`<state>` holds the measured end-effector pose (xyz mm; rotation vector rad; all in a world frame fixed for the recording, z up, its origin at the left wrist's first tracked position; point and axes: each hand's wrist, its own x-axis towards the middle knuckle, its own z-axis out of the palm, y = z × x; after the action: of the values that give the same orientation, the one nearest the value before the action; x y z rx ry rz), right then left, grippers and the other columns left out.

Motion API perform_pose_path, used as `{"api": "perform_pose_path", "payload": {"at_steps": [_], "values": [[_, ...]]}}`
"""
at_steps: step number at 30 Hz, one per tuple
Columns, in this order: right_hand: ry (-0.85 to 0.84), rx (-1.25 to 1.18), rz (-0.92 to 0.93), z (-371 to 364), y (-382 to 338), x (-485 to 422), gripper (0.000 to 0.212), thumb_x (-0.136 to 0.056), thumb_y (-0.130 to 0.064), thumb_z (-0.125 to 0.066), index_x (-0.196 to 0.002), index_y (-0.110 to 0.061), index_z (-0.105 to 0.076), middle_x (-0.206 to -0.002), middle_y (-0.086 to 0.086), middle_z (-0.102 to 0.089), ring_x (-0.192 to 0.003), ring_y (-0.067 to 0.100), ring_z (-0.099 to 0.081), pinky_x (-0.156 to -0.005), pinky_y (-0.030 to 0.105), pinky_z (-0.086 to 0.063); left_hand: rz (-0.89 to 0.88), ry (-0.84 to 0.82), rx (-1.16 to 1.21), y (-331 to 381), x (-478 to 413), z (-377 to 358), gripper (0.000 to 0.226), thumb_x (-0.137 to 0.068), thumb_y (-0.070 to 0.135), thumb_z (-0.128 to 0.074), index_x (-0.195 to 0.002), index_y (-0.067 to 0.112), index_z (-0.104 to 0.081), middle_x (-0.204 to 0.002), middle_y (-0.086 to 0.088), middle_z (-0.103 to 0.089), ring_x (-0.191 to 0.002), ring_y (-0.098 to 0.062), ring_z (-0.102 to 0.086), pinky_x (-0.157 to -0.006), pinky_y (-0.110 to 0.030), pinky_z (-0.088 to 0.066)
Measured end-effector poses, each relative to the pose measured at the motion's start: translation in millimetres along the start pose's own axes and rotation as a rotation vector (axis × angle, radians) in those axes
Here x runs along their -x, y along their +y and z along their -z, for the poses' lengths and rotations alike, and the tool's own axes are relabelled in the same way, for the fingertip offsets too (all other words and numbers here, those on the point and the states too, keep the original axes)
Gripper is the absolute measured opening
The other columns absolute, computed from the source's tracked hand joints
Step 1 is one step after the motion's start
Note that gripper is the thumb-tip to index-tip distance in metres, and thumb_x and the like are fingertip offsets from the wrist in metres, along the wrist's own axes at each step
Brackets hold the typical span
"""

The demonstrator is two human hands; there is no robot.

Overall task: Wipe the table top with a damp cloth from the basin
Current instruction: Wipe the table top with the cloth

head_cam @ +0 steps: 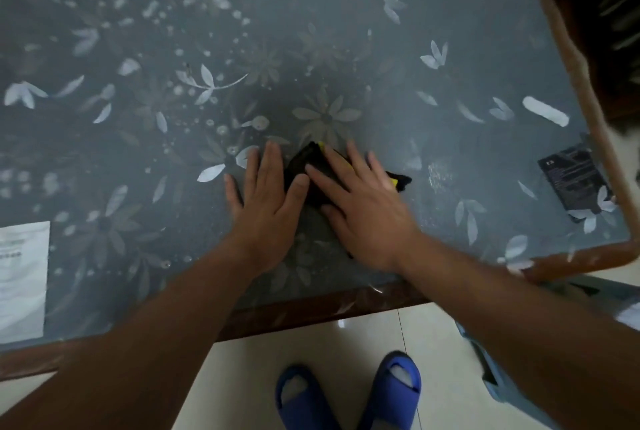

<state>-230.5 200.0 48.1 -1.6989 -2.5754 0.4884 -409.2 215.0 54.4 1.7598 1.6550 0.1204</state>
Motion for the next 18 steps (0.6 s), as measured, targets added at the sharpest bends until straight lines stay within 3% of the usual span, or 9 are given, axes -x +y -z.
{"api": "perform_pose_path", "payload": {"at_steps": [2, 4, 6, 8, 11, 13, 17, 18], "values": [[0.059, -0.002, -0.127, 7.5, 34.0, -14.4, 0.058, -0.101, -0.041, -0.031, -0.157, -0.033, -0.019, -0.168, -0.001, -0.012, -0.154, 0.034, -0.003, -0.125, 0.050, -0.001, 0.014, 0.015, 0.025, 0.6, -0.1, 0.7, 0.083, -0.084, 0.068, 0.001, -0.155, 0.028, 0.013, -0.164, 0.016, 0.017, -0.139, 0.006, 0.027, -0.118, -0.045, 0.022], [0.146, -0.051, -0.507, 26.9, 82.3, -54.8, 0.059, -0.102, -0.041, -0.027, -0.158, -0.030, -0.014, -0.169, 0.000, -0.005, -0.154, 0.034, 0.000, -0.125, 0.050, 0.000, 0.013, -0.001, -0.027, 1.9, -2.7, 0.2, 0.082, -0.084, 0.069, 0.002, -0.155, 0.029, 0.015, -0.163, 0.017, 0.022, -0.141, 0.004, 0.030, -0.117, -0.045, 0.024], [0.163, -0.109, -0.701, 42.3, 104.2, -87.5, 0.060, -0.103, -0.044, -0.024, -0.159, -0.029, -0.008, -0.169, 0.003, 0.001, -0.154, 0.033, 0.005, -0.124, 0.050, 0.003, 0.018, -0.027, -0.073, 2.8, -4.7, 1.2, 0.077, -0.089, 0.067, -0.001, -0.155, 0.029, 0.013, -0.161, 0.016, 0.026, -0.143, -0.001, 0.032, -0.117, -0.047, 0.024], [0.139, -0.040, -0.518, 33.3, 80.4, -90.1, 0.062, -0.101, -0.045, -0.024, -0.159, -0.030, -0.009, -0.169, 0.001, -0.001, -0.154, 0.033, 0.002, -0.124, 0.050, 0.001, 0.017, -0.036, -0.092, 3.0, -5.0, 2.3, 0.071, -0.096, 0.062, -0.007, -0.156, 0.029, 0.010, -0.162, 0.015, 0.026, -0.145, -0.004, 0.030, -0.117, -0.049, 0.022], [0.005, -0.042, -0.046, 17.9, 36.7, -42.8, 0.060, -0.100, -0.046, -0.026, -0.158, -0.032, -0.017, -0.168, -0.005, -0.005, -0.155, 0.026, 0.003, -0.125, 0.046, 0.002, -0.017, 0.021, -0.188, -1.6, -7.0, 4.8, 0.070, -0.094, 0.062, -0.007, -0.156, 0.032, 0.007, -0.164, 0.011, 0.022, -0.148, -0.009, 0.026, -0.119, -0.052, 0.016], [-0.009, -0.039, 0.009, 24.5, 59.0, -36.1, 0.059, -0.100, -0.047, -0.025, -0.157, -0.034, -0.019, -0.167, -0.010, -0.005, -0.155, 0.022, 0.005, -0.124, 0.042, 0.005, -0.022, 0.058, -0.234, -5.0, -17.6, 12.0, 0.069, -0.094, 0.062, -0.008, -0.156, 0.034, 0.000, -0.165, 0.008, 0.018, -0.150, -0.012, 0.022, -0.120, -0.053, 0.012], [0.173, -0.086, -0.616, 53.9, 130.8, -119.4, 0.059, -0.103, -0.044, -0.027, -0.159, -0.029, -0.014, -0.169, 0.003, -0.003, -0.154, 0.035, 0.000, -0.124, 0.050, 0.000, 0.022, 0.135, -0.209, -12.8, -56.1, 36.5, 0.070, -0.092, 0.061, -0.014, -0.156, 0.034, -0.012, -0.167, 0.002, 0.007, -0.152, -0.016, 0.014, -0.121, -0.052, 0.008], [0.180, -0.077, -0.673, 57.8, 128.7, -140.2, 0.061, -0.102, -0.046, -0.024, -0.159, -0.028, -0.012, -0.169, 0.005, -0.002, -0.154, 0.038, 0.000, -0.124, 0.051, -0.001, 0.028, 0.163, -0.209, -14.9, -67.2, 42.4, 0.070, -0.091, 0.061, -0.016, -0.156, 0.033, -0.015, -0.168, 0.000, 0.004, -0.153, -0.017, 0.011, -0.121, -0.051, 0.008]]}}
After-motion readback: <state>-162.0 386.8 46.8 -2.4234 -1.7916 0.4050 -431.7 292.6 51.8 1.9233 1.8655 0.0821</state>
